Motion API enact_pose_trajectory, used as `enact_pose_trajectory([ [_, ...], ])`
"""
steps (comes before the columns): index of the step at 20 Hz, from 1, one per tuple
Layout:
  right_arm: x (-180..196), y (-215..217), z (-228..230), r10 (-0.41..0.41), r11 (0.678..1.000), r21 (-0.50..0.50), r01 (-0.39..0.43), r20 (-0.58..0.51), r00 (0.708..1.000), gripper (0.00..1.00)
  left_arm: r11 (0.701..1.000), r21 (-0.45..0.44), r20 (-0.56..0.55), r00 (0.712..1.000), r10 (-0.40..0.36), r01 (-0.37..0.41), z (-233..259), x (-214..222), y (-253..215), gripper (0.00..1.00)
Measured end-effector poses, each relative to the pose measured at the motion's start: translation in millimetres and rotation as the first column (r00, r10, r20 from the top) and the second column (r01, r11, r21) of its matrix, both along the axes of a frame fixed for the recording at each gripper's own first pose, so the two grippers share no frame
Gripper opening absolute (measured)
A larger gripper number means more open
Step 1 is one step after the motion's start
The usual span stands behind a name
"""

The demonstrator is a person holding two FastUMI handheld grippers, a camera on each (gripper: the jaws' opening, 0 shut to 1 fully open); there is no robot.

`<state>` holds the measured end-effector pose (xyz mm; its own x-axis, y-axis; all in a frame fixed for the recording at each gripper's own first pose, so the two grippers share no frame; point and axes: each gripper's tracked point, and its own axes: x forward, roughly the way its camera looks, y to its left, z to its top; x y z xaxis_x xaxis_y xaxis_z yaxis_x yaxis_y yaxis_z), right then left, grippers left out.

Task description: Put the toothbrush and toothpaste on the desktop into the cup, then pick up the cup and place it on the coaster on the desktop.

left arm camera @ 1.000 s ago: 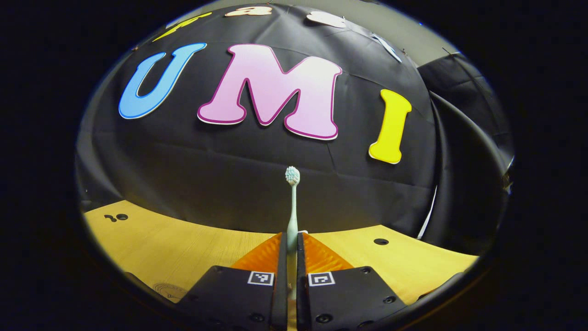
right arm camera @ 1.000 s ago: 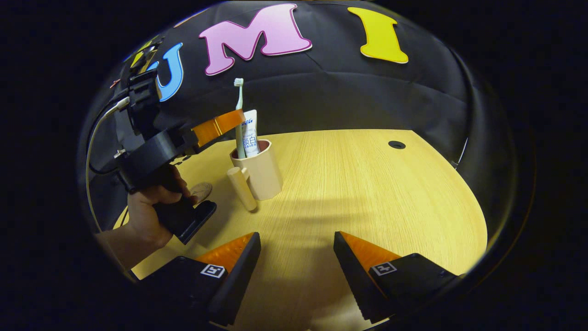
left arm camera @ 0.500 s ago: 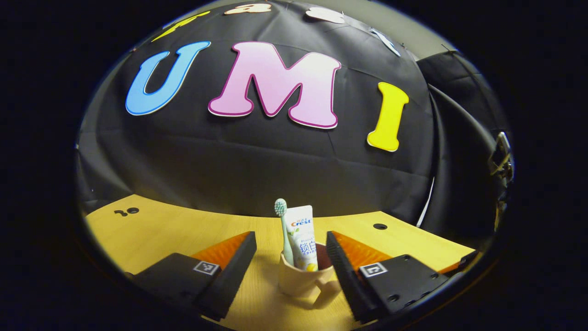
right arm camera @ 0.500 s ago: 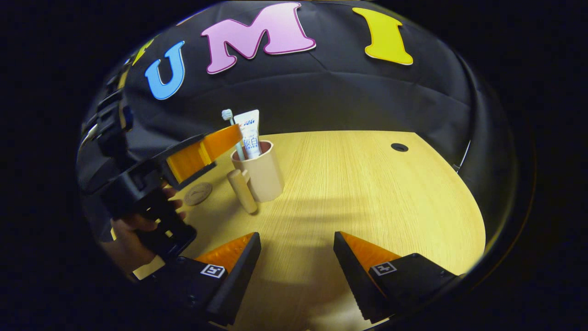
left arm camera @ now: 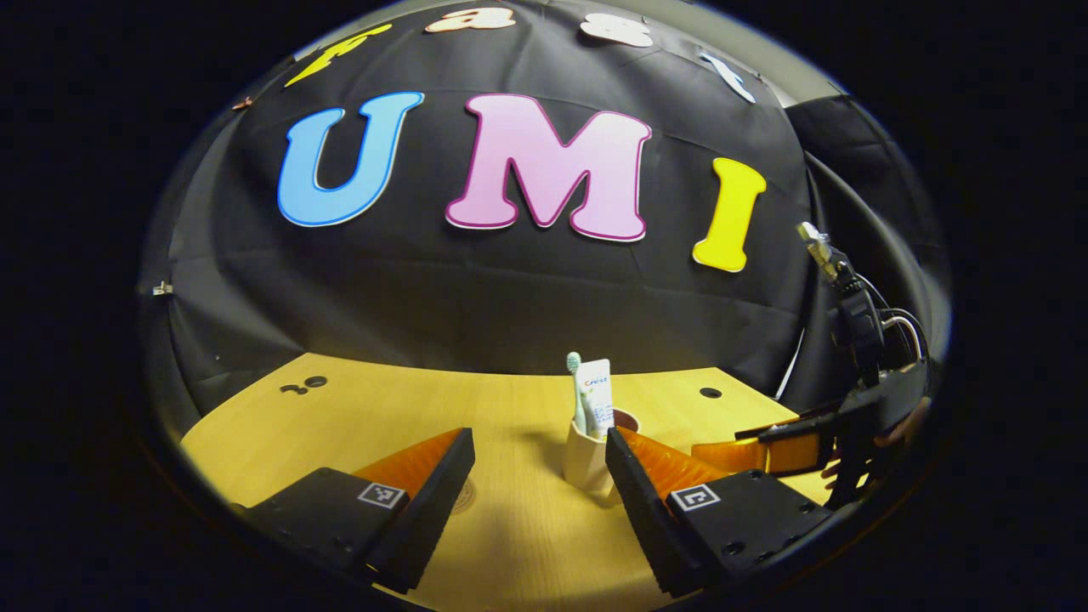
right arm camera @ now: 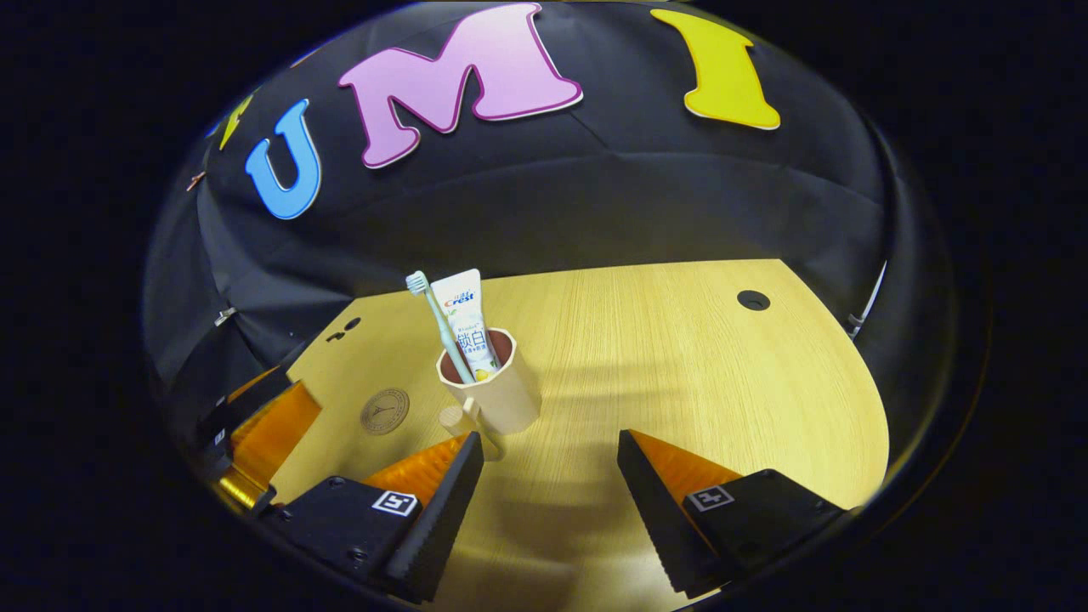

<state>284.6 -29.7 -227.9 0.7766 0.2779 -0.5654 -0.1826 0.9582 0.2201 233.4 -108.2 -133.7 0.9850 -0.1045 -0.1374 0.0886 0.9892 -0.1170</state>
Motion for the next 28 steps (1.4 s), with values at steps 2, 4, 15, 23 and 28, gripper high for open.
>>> enact_pose_trajectory([
  [2, 1, 13, 5, 0.009, 1.000, 0.030, -0.008, -0.048, 0.999, 0.98, 1.000, 0.020, -0.002, 1.000, 0.023, -0.023, 4, -7, 13, 0.98],
  [4, 2, 24, 8, 0.031, 0.999, 0.026, -0.029, -0.083, 0.996, 0.98, 0.999, 0.036, -0.005, 0.999, 0.041, -0.041, 8, -13, 24, 0.98],
  [15, 16, 60, 15, 0.133, 0.987, -0.054, -0.153, -0.273, 0.953, 0.98, 0.996, 0.019, -0.055, 0.995, 0.084, -0.083, 9, -50, 69, 0.98],
  [23, 34, 83, -17, 0.107, 0.985, -0.082, -0.152, -0.398, 0.911, 0.98, 0.986, 0.020, -0.118, 0.979, 0.165, -0.164, -18, -80, 120, 0.98],
  [28, 40, 88, -54, 0.075, 0.983, -0.107, -0.149, -0.504, 0.860, 0.98, 0.970, 0.108, -0.148, 0.961, 0.234, -0.219, -34, -93, 164, 0.98],
])
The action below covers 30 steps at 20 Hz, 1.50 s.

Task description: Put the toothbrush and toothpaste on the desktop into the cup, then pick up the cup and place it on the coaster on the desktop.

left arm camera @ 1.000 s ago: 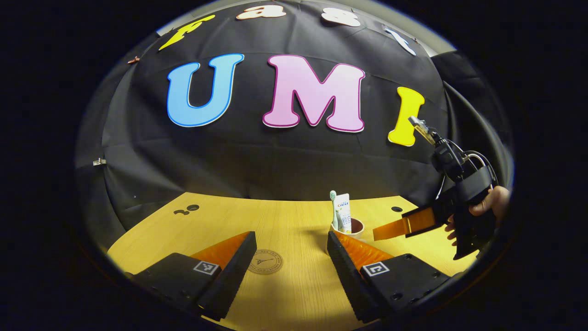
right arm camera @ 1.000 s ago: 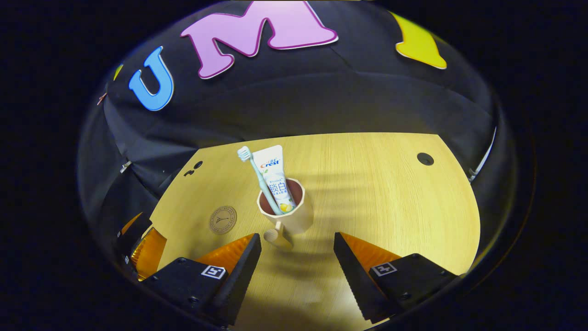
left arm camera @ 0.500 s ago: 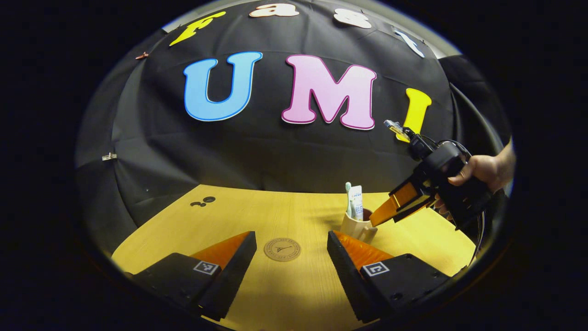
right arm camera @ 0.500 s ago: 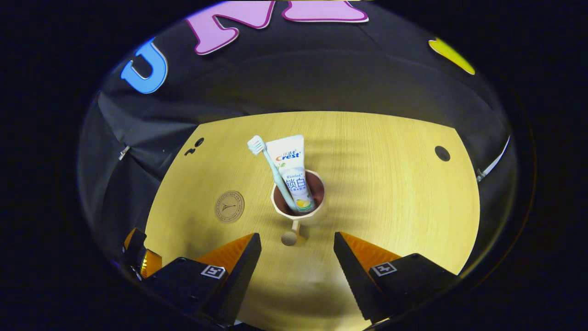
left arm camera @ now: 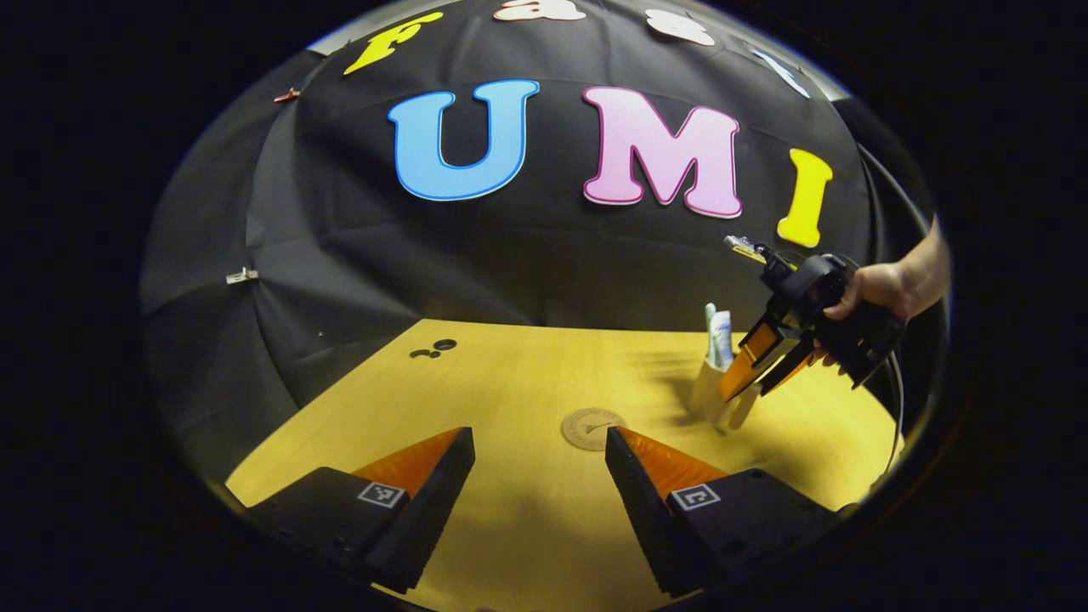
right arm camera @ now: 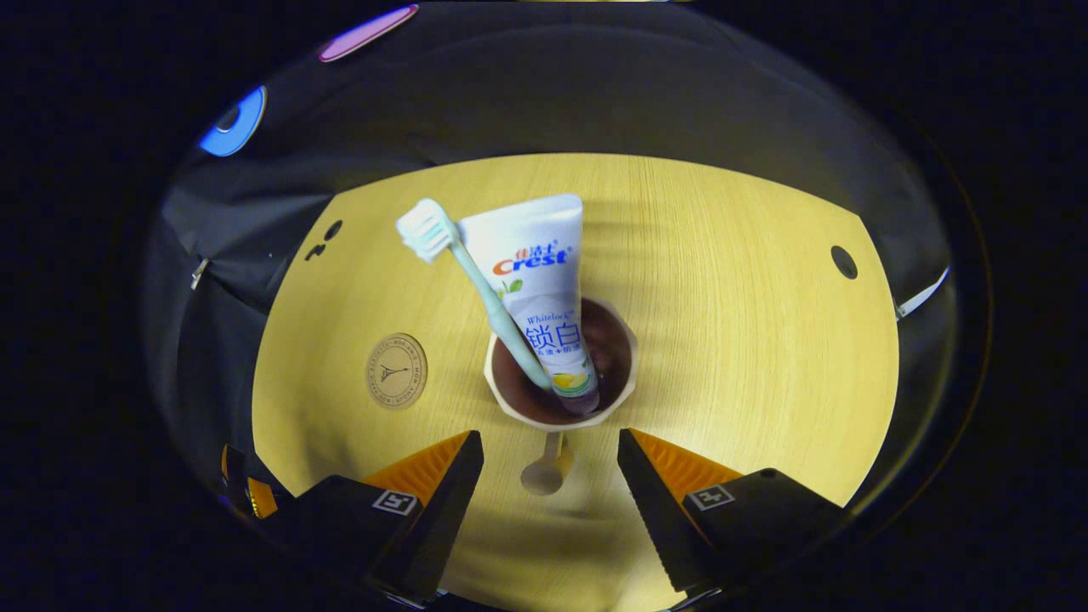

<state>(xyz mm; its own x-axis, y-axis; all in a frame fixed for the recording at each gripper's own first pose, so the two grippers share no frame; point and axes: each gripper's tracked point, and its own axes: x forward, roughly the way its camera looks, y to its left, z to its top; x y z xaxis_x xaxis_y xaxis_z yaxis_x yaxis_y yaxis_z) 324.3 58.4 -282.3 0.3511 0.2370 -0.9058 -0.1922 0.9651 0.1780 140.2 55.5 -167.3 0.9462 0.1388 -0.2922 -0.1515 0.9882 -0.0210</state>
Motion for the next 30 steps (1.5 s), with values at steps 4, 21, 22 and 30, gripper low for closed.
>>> enact_pose_trajectory([
  [4, 7, 4, -22, 0.009, 1.000, -0.017, -0.010, -0.059, 0.998, 0.97, 0.999, -0.012, -0.053, 0.998, 0.029, -0.030, -16, -13, 15, 0.98],
  [21, 5, 2, -45, 0.091, 0.992, -0.080, -0.099, -0.100, 0.991, 0.37, 0.998, -0.053, -0.097, 0.995, 0.009, -0.014, -25, -29, -12, 0.98],
  [22, 7, 0, -45, 0.109, 0.989, -0.094, -0.117, -0.087, 0.990, 0.36, 0.998, -0.058, -0.099, 0.995, 0.008, -0.014, -26, -30, -14, 0.98],
  [30, 5, -2, -37, 0.177, 0.977, -0.113, -0.180, -0.036, 0.984, 0.24, 0.999, -0.053, -0.116, 0.993, -0.003, -0.003, -29, -36, -20, 0.98],
])
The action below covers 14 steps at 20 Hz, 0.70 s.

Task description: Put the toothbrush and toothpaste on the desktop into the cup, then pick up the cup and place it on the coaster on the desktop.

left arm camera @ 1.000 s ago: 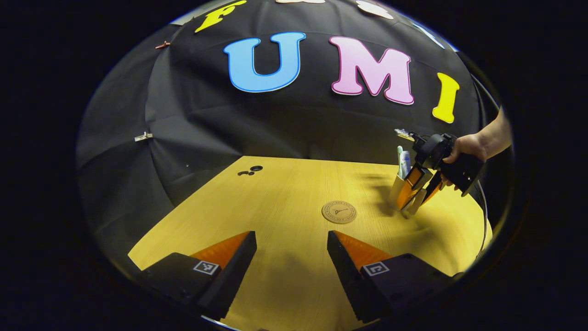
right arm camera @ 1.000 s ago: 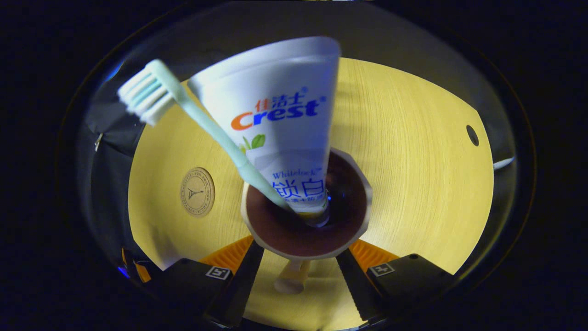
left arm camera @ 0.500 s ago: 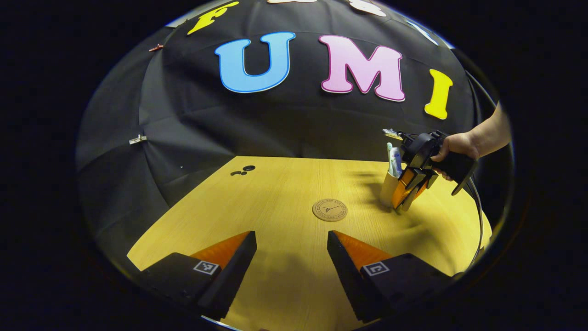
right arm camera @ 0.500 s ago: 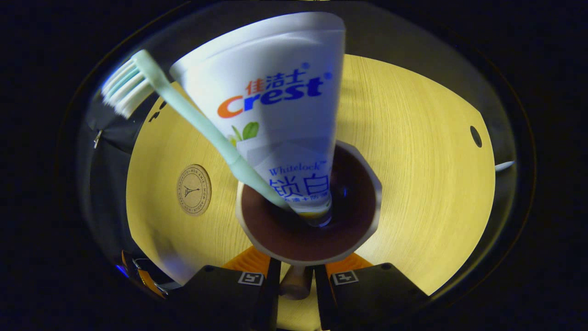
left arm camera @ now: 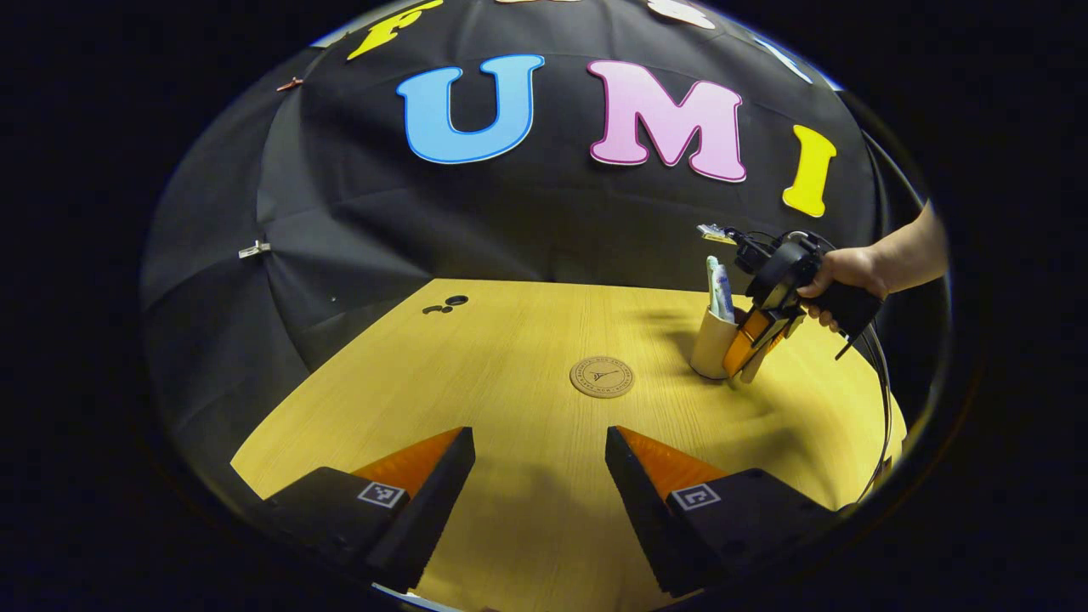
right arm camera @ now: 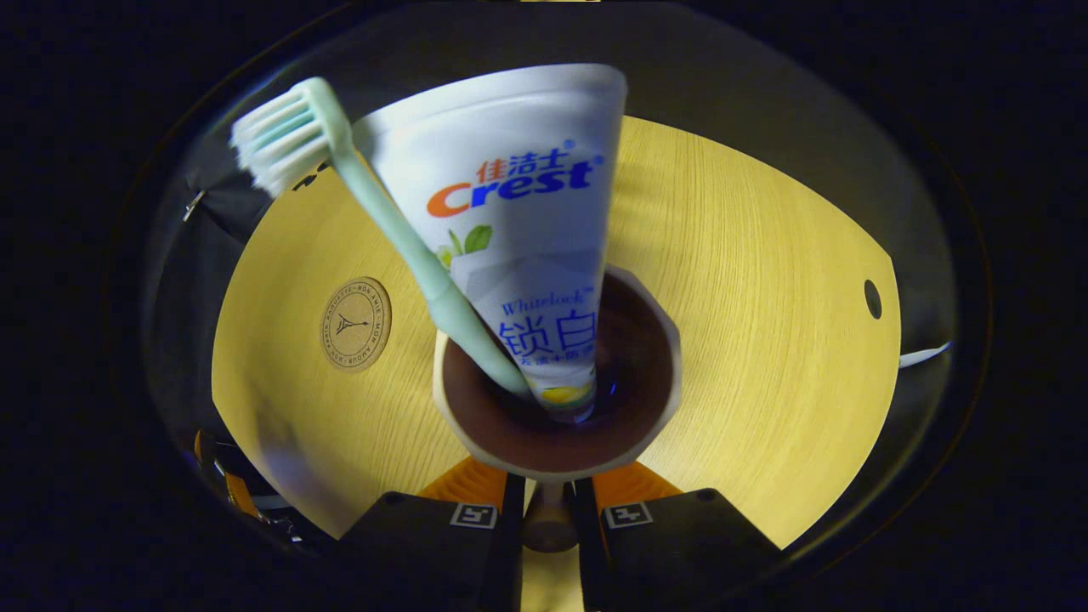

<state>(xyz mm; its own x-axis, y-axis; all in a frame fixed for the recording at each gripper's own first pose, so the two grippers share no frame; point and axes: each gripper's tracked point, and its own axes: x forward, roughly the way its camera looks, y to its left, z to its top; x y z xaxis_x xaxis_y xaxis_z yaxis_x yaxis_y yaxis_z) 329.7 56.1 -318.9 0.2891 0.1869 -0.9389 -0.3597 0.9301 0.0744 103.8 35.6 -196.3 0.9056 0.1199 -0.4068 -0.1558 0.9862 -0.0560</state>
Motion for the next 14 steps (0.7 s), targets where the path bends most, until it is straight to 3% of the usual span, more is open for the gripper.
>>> enact_pose_trajectory([
  [3, 3, 1, 5, -0.001, 1.000, 0.008, 0.001, 0.028, 1.000, 0.34, 1.000, -0.005, -0.007, 1.000, -0.004, 0.004, -4, -3, -2, 0.98],
  [4, 3, 1, 2, 0.009, 1.000, -0.003, -0.009, 0.025, 1.000, 0.22, 1.000, -0.006, -0.012, 1.000, -0.005, 0.005, -6, -3, -2, 0.98],
  [5, 2, -1, 2, 0.022, 1.000, -0.016, -0.022, 0.029, 0.999, 0.28, 1.000, -0.004, -0.016, 1.000, -0.005, 0.005, -8, -5, -3, 0.98],
  [10, 6, 0, 8, 0.072, 0.997, -0.019, -0.071, 0.071, 0.995, 0.28, 1.000, 0.003, -0.025, 1.000, -0.006, 0.006, -11, -11, -2, 0.98],
  [14, 7, 6, 6, 0.059, 0.998, 0.014, -0.061, 0.101, 0.993, 0.28, 1.000, 0.004, -0.028, 1.000, -0.003, 0.003, -13, -13, 0, 0.98],
])
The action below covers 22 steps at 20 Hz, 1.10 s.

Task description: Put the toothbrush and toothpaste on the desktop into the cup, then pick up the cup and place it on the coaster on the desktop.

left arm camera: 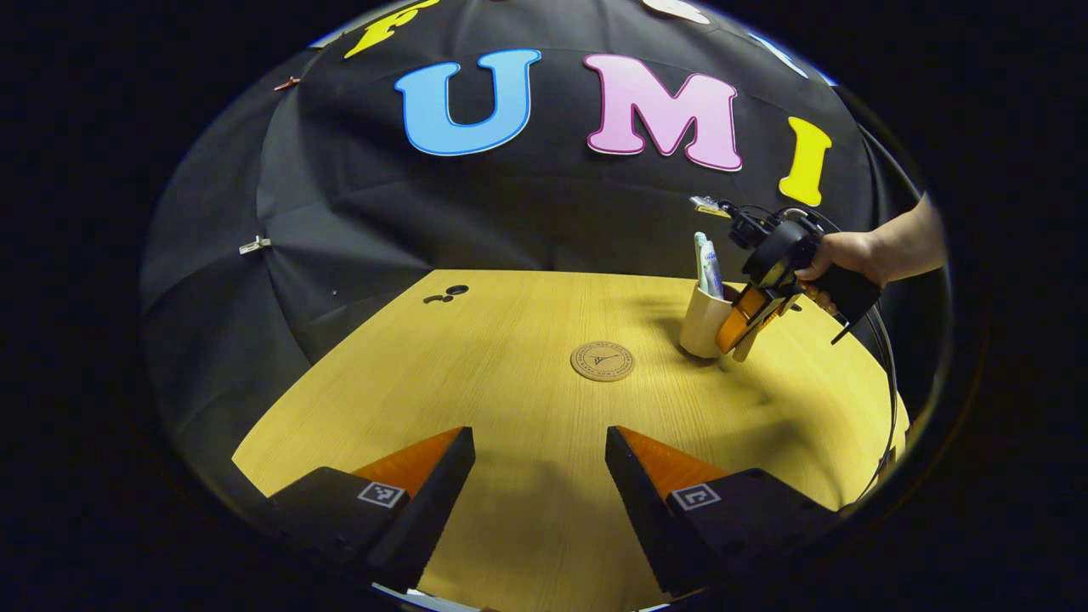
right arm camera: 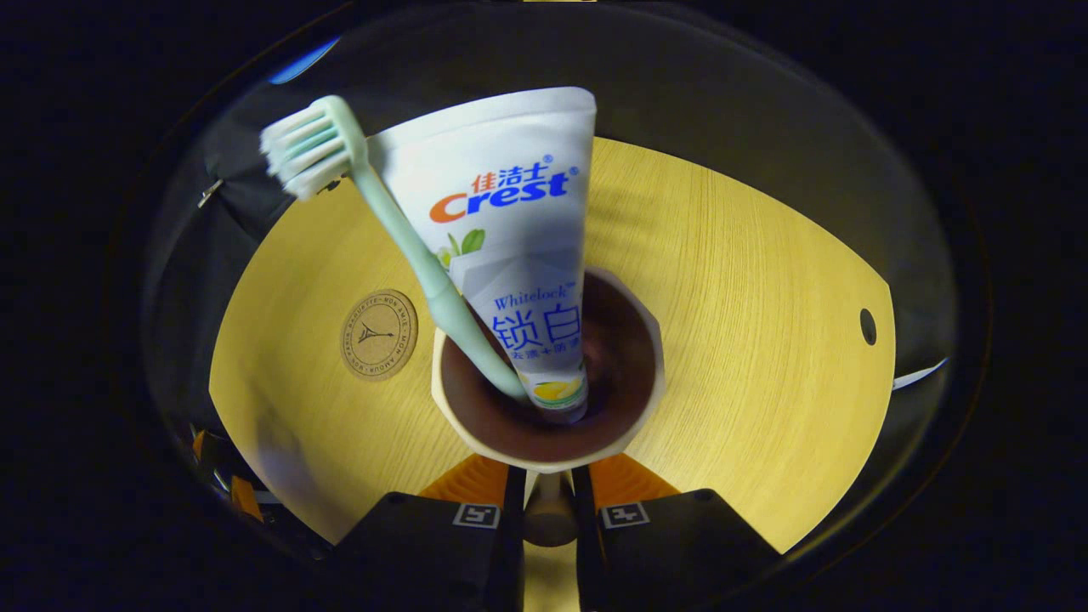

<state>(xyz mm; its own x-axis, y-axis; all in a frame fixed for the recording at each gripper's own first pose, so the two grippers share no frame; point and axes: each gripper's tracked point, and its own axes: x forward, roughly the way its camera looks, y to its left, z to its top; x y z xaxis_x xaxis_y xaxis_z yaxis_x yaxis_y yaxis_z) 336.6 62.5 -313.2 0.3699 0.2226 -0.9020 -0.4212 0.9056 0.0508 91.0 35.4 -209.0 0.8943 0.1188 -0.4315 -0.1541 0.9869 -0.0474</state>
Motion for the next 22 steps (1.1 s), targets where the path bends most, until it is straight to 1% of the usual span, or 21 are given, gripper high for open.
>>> enact_pose_trajectory([
  [4, 3, 0, -1, 0.020, 1.000, 0.003, -0.020, 0.018, 1.000, 0.28, 1.000, -0.003, -0.005, 1.000, -0.001, 0.001, -2, -2, 0, 0.98],
  [14, 9, 1, -4, 0.111, 0.993, 0.036, -0.112, 0.019, 0.994, 0.28, 1.000, -0.008, -0.014, 1.000, -0.009, 0.009, 0, -20, -2, 0.98],
  [22, 12, -1, -2, 0.188, 0.982, 0.031, -0.188, 0.000, 0.982, 0.28, 0.999, -0.043, -0.036, 0.999, 0.032, -0.034, -9, -40, 9, 0.98],
])
